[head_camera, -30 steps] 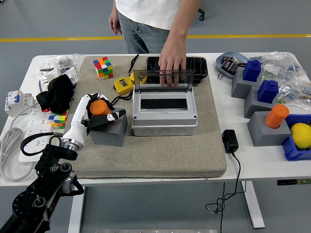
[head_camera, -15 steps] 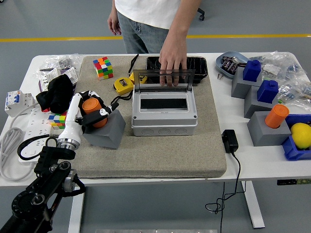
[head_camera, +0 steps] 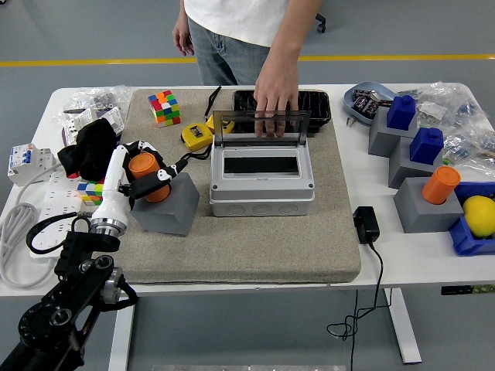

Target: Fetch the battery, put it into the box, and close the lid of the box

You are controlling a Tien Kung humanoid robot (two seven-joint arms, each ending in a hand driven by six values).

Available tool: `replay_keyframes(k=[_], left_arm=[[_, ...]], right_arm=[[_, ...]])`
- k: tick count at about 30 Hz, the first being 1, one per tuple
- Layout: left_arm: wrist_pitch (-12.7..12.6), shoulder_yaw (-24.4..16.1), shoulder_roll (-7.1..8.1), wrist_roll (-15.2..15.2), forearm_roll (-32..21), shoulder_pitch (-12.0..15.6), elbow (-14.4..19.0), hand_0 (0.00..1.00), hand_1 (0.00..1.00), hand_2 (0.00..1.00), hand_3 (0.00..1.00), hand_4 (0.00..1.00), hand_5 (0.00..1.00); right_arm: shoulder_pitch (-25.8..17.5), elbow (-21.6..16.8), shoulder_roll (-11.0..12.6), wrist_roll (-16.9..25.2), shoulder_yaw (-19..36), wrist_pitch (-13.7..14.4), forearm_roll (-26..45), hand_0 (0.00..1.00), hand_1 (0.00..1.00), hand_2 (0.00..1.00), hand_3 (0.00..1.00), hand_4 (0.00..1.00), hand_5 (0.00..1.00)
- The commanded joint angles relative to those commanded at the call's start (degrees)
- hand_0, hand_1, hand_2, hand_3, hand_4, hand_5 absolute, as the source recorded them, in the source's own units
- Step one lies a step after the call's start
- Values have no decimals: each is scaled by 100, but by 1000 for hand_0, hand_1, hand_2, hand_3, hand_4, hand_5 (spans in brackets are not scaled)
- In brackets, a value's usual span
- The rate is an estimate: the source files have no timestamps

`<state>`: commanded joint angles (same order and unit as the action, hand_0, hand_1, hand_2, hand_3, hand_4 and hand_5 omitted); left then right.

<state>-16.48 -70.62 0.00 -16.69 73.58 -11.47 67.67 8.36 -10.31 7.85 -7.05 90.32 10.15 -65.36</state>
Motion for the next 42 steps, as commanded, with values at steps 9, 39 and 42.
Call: replay_keyframes(k=[9, 39, 42], left_arm=[[-91, 132, 0, -9, 108, -93, 325, 30, 29, 58, 79, 998, 53], [-755, 2574, 0, 50, 3315, -1946, 29, 24, 2, 2, 2, 935, 479], [-754, 2891, 0, 29, 3275, -2135, -257, 24, 2, 2, 2, 935, 479]], right_arm=[[12, 0, -8, 18, 6, 4, 17, 998, 913, 843, 815, 998, 998], [103, 0, 43, 8, 30, 23, -46, 998, 912, 842, 815, 998, 998], [108, 0, 54, 3, -12, 34, -37, 998, 912, 842, 815, 998, 998]])
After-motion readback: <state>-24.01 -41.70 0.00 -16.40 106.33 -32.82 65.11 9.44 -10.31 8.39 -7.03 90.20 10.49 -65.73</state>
